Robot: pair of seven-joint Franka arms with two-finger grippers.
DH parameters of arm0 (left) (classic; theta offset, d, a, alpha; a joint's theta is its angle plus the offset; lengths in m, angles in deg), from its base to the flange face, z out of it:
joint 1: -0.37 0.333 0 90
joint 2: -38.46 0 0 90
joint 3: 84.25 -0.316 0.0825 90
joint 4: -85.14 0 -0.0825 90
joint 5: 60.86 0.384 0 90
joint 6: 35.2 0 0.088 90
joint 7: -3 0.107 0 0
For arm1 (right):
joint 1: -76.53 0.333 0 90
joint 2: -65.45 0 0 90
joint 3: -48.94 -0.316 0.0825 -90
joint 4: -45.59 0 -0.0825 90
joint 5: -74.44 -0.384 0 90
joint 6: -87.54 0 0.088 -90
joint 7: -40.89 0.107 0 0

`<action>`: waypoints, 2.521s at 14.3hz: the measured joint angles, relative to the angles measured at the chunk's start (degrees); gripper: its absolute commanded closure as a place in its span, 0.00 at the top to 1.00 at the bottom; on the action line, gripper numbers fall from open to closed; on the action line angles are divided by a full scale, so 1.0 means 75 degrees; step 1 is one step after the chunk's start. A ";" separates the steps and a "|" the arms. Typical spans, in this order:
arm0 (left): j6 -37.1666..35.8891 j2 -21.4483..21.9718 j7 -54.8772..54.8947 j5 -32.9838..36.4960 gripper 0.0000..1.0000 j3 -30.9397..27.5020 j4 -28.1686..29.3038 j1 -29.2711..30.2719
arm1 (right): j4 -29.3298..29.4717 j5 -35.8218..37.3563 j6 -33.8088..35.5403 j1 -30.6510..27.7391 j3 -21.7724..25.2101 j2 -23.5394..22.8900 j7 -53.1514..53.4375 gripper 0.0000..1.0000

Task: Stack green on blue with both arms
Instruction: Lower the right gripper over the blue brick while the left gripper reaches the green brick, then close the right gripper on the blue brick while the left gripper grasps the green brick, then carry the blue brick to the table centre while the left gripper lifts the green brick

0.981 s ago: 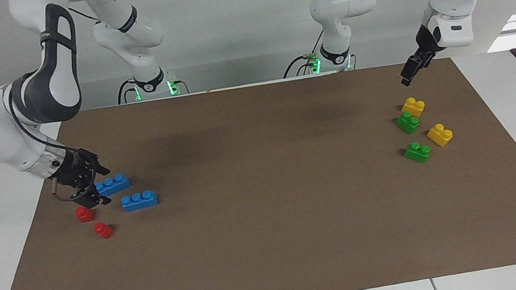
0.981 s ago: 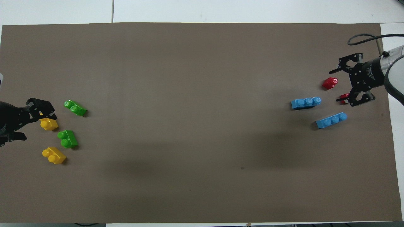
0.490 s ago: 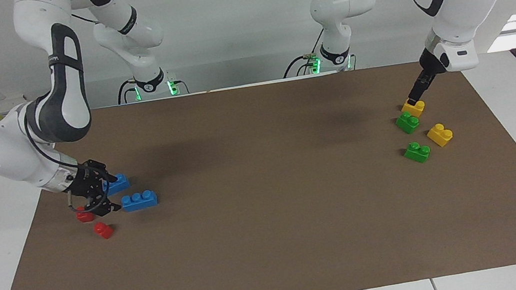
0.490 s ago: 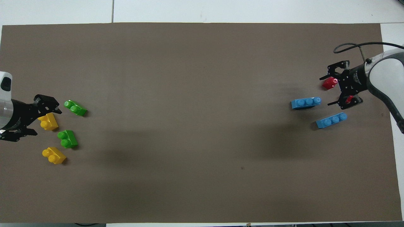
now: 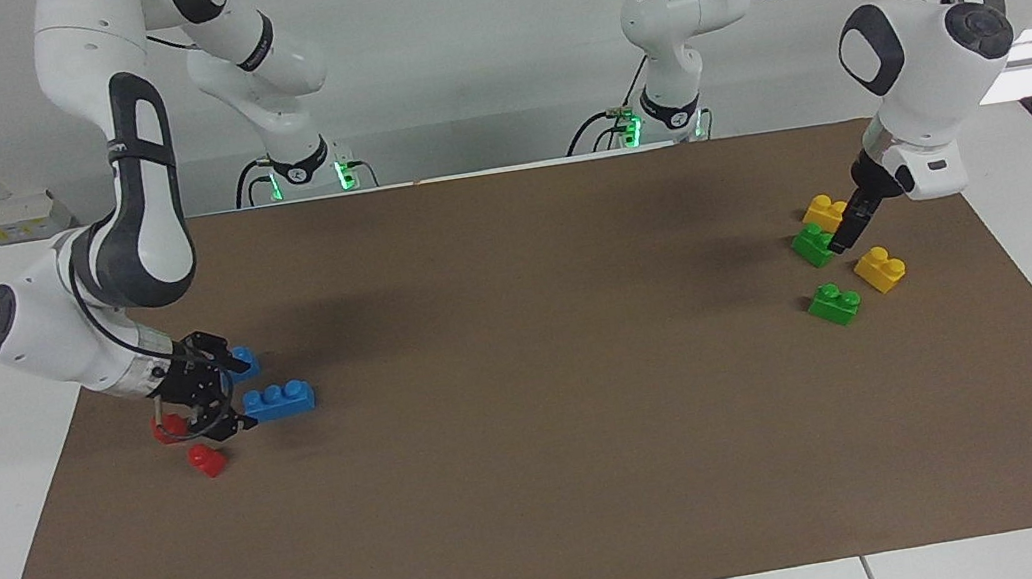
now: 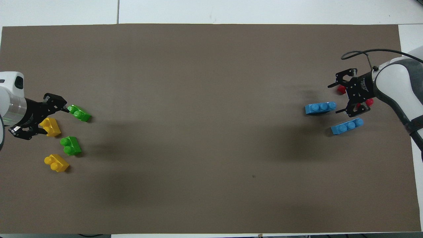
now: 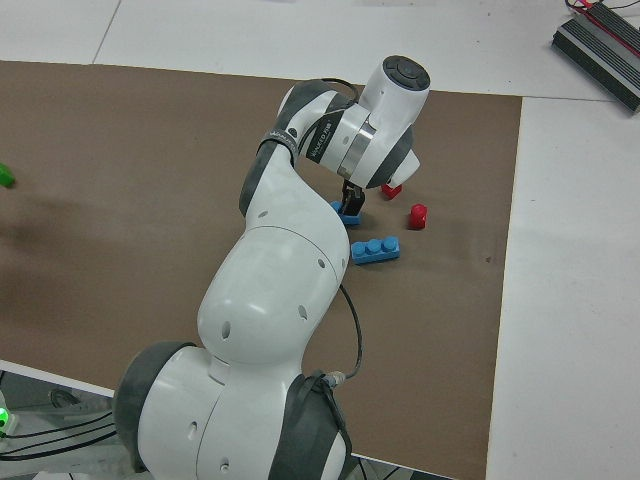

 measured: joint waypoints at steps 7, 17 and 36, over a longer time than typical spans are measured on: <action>0.0883 -0.0532 -0.0906 -0.0002 1.00 0.0000 0.0179 0.0092 | -0.0422 -0.0001 -0.0277 0.0007 -0.0010 -0.0102 -0.0109 0.97; 0.1968 -0.0896 -0.1229 -0.0004 1.00 0.0002 0.0619 0.0092 | -0.0967 -0.0051 -0.0936 -0.0112 0.0005 -0.0103 -0.0449 0.84; 0.3003 -0.1707 -0.1482 -0.0007 1.00 0.0045 0.0621 0.0257 | 0.0359 -0.0903 -0.0978 0.1104 -0.0160 -0.0001 0.0577 0.00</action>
